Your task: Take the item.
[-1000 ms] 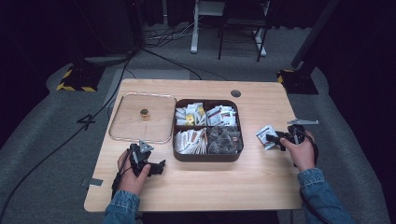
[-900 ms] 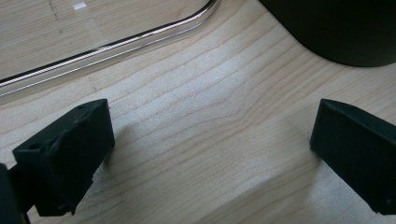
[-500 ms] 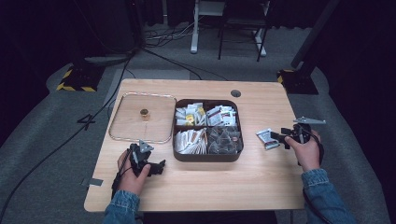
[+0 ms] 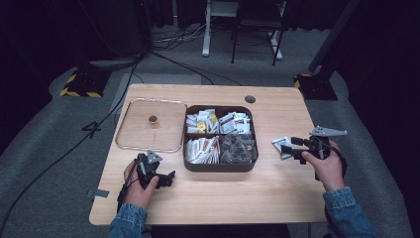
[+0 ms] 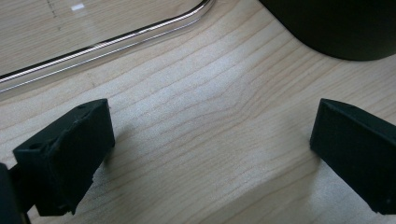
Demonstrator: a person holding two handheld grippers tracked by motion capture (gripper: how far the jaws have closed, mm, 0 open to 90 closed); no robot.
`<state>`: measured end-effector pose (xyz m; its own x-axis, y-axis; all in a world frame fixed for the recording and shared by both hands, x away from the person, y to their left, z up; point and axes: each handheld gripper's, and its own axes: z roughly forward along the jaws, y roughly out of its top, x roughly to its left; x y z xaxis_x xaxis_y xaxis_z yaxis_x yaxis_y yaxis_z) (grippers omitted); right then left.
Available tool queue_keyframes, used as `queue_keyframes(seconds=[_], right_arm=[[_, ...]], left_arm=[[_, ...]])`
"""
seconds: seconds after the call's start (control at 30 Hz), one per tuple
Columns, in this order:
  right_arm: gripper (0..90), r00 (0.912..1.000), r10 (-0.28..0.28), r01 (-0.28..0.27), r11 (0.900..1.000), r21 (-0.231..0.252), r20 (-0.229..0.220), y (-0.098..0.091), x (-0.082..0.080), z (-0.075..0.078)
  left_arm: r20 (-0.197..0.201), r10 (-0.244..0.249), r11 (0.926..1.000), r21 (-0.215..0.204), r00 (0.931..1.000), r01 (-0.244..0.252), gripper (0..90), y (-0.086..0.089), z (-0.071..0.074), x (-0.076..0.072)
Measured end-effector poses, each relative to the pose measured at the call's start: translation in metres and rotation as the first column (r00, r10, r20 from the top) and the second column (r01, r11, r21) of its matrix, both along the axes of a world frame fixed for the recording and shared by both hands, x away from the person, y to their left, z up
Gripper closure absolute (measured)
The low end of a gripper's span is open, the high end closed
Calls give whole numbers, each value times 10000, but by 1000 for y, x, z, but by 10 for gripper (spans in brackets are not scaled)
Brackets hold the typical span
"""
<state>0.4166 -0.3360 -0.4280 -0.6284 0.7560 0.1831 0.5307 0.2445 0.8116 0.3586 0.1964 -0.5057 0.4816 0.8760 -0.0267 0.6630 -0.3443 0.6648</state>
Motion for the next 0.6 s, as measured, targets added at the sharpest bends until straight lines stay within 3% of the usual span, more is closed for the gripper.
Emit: queue_keyframes(seconds=[0.27,0.6], right_arm=[[336,9975,702,-704,9974,-150,-119,12,-14,1],[313,9866,1610,-1625,9847,-625,-279,36,-30,-19]], left_arm=[[-2,-4,10000,1,10000,4,2,0,0,0],[-7,-16,10000,-4,10000,16,1,0,0,0]])
